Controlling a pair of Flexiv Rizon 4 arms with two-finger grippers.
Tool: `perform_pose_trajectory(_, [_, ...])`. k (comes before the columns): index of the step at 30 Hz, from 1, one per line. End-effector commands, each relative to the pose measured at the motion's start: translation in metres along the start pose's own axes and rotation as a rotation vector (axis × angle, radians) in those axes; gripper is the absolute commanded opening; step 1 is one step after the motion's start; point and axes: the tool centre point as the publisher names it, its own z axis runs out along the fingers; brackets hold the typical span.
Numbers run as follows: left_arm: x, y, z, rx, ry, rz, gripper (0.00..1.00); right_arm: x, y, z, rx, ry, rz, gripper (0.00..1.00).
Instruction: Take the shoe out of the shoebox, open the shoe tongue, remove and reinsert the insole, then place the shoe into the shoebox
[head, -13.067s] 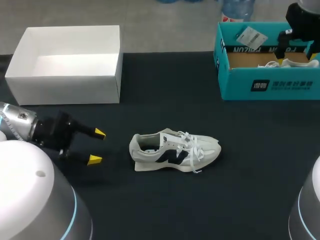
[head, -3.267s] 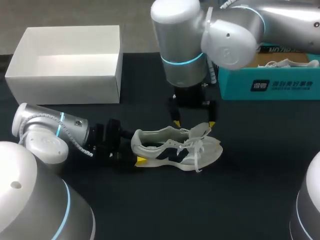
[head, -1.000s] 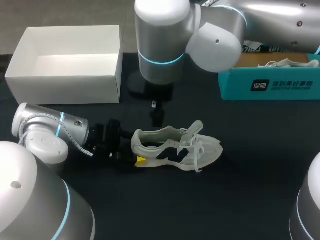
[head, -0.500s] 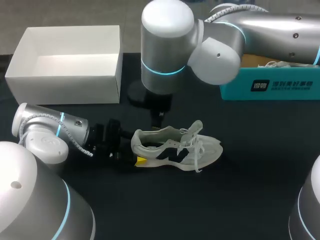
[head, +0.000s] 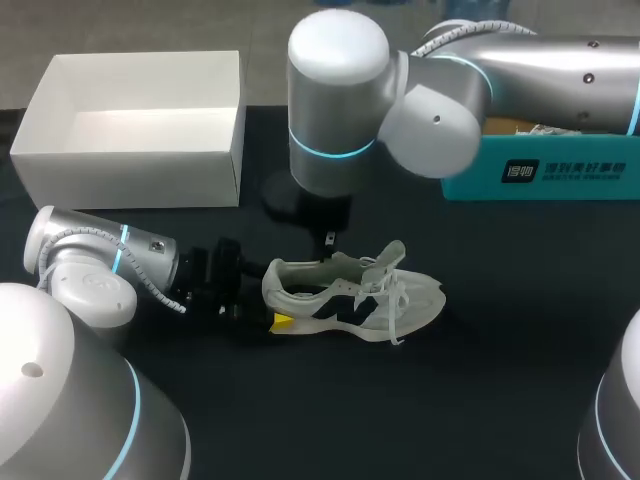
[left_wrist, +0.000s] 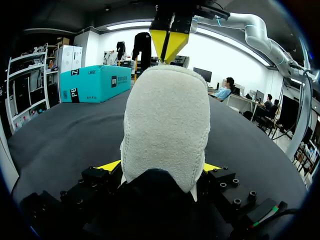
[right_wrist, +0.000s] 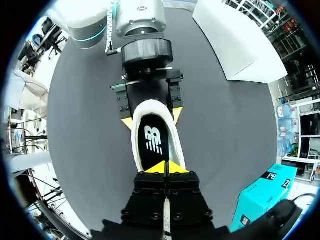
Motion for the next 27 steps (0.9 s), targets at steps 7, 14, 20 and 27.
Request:
perform_pose_trajectory(7, [0.000,0.004,0.001,0.000,0.000,-0.001,0.00,0.000,-0.008,0.035,-0.022,0.027,-0.002,0.00])
perform_pose_trajectory(14, [0.000,0.004,0.001,0.000,0.000,-0.001,0.00,-0.001,-0.012,0.049,-0.001,0.025,-0.035,0.00])
perform_pose_trajectory(20, [0.000,0.004,0.001,0.000,0.000,-0.001,0.00,0.005,-0.019,0.056,0.016,0.046,-0.034,0.00])
perform_pose_trajectory(27, [0.000,0.004,0.001,0.000,0.000,-0.001,0.00,0.027,-0.020,0.057,0.024,0.072,-0.011,0.00])
